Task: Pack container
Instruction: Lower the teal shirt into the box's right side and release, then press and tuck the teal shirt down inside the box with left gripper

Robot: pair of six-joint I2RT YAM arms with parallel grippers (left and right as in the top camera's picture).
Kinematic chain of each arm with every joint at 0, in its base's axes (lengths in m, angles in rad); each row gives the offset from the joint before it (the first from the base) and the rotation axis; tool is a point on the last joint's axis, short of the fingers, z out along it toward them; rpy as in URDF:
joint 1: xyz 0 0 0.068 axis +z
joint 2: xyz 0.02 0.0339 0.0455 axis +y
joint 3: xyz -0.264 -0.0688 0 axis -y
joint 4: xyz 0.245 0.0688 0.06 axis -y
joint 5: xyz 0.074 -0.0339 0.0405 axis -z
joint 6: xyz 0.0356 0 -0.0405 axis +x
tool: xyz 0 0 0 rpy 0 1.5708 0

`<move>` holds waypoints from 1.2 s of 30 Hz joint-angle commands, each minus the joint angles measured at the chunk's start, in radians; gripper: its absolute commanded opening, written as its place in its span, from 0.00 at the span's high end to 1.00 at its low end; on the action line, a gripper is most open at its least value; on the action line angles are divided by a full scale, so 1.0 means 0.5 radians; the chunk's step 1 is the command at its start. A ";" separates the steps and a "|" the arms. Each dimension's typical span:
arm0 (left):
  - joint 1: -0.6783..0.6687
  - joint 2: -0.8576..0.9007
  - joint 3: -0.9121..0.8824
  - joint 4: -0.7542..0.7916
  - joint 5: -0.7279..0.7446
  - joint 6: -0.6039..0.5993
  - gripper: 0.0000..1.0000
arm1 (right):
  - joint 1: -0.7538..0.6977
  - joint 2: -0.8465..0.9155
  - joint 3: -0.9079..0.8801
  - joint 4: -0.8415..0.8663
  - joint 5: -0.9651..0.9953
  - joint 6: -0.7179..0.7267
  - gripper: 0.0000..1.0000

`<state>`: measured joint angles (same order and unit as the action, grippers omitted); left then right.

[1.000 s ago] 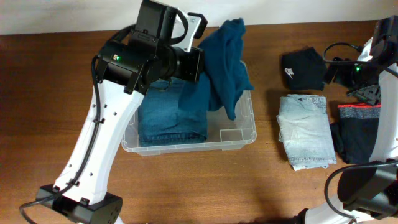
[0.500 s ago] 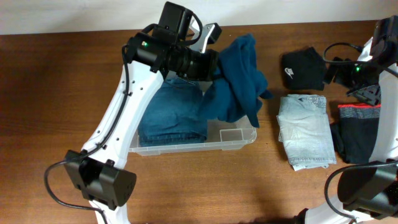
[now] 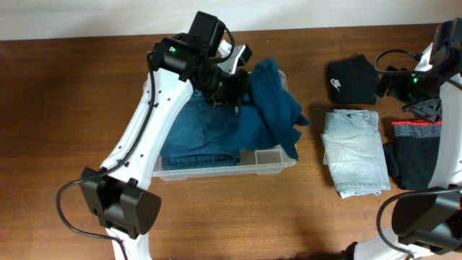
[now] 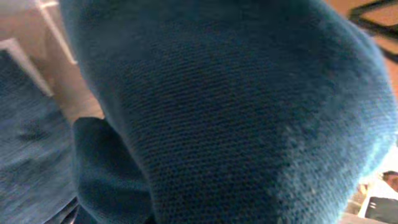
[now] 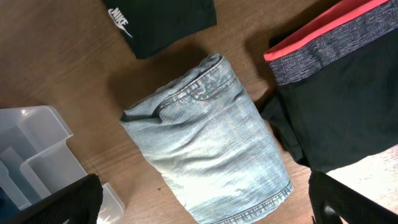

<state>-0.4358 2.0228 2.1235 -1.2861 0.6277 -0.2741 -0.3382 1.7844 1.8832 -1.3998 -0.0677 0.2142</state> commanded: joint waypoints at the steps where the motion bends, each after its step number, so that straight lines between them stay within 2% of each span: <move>1: -0.001 0.062 0.037 -0.005 -0.044 -0.004 0.99 | -0.005 -0.010 0.036 0.002 0.025 0.024 0.02; 6: -0.001 0.152 0.037 -0.016 -0.045 -0.003 0.99 | -0.005 -0.010 0.035 0.002 0.025 0.024 0.02; 9: 0.000 0.216 0.037 -0.050 -0.051 -0.002 0.95 | -0.005 -0.010 0.036 0.002 0.025 0.024 0.02; 20: -0.001 0.349 0.037 -0.117 -0.078 0.038 0.94 | -0.005 -0.010 0.035 0.002 0.025 0.024 0.02; 22: -0.001 0.349 0.037 -0.134 -0.152 0.042 0.86 | -0.005 -0.010 0.035 0.002 0.025 0.024 0.02; 24: -0.001 0.349 0.037 -0.160 -0.230 0.043 0.82 | -0.005 -0.010 0.036 0.002 0.025 0.024 0.02; 27: 0.000 0.349 0.037 -0.184 -0.256 0.043 0.54 | -0.005 -0.010 0.036 0.002 0.025 0.024 0.02; 31: 0.000 0.349 0.037 -0.174 -0.256 0.139 0.25 | -0.005 -0.010 0.036 0.002 0.025 0.024 0.02; 34: 0.000 0.349 0.037 -0.143 -0.257 0.240 0.07 | -0.005 -0.010 0.035 0.002 0.025 0.024 0.01; 36: 0.001 0.349 0.044 -0.098 -0.256 0.314 0.06 | -0.005 -0.010 0.036 0.002 0.025 0.024 0.02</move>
<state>-0.4362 2.2002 2.1246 -1.3521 0.5014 -0.1932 -0.3378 1.7844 1.8832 -1.3998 -0.0677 0.2146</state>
